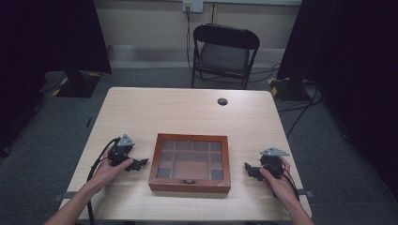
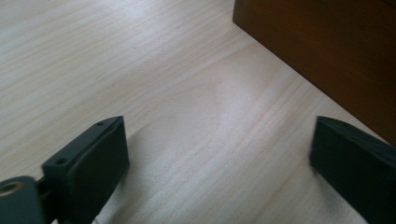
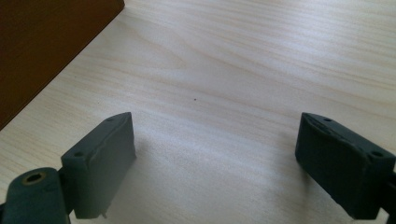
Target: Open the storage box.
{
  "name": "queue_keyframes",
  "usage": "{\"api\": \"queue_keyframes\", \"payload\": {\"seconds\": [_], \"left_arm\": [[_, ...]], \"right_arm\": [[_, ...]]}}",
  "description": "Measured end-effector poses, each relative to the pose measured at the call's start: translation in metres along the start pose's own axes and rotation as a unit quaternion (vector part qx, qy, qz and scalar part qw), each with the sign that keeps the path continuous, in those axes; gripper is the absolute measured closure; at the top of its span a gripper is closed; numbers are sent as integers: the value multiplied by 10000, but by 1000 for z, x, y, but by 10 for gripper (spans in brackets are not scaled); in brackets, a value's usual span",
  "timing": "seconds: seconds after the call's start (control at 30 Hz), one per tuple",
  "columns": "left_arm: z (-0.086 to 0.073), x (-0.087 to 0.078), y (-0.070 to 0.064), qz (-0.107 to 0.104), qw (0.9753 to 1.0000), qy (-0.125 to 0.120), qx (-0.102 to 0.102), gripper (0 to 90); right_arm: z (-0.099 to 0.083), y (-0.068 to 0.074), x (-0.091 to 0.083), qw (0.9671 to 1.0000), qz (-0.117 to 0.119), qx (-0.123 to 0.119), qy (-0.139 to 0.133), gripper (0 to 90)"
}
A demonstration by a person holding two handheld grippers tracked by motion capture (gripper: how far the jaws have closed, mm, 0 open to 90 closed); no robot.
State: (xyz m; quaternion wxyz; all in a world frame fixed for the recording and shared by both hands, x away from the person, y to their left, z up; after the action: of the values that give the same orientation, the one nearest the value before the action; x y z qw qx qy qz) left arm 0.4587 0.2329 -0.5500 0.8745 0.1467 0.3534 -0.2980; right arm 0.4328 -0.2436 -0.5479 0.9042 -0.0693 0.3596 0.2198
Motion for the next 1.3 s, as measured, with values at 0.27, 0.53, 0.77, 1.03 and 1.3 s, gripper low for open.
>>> {"api": "queue_keyframes", "payload": {"seconds": [0.27, 0.53, 0.77, 1.03, 1.3], "left_arm": [[3, -6, 6, 104, 9997, 194, -39, 216], [18, -22, 2, -120, 9997, -73, -207, 242], [39, -43, -16, -358, 9969, -529, -452, 258], [51, -51, -38, -864, 9942, -567, -280, 316], [64, -59, -74, -1353, 9882, -713, -8, 349]], "right_arm": [[0, 0, 0, 10000, -2, 2, 1, 111], [0, 0, 0, 10000, 30, -2, 11, 109], [1, -1, 1, 10000, 73, -46, 35, 96], [1, -1, 1, 10000, 79, -45, 35, 95], [1, -1, 1, 9999, 86, -57, 28, 95]]}}
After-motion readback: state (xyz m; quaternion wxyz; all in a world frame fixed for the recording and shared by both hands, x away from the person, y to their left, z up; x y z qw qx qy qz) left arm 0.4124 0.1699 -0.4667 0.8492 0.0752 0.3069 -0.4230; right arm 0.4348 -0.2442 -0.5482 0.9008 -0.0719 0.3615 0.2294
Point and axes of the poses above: each handheld gripper's, and its own axes: x roughly forward along the jaws, z roughly out of its top, y roughly to its left, the point moved 7 cm from there along x, roughly forward along the jaws, and after that the axes turned 4 degrees about z, right-handed, at the moved point
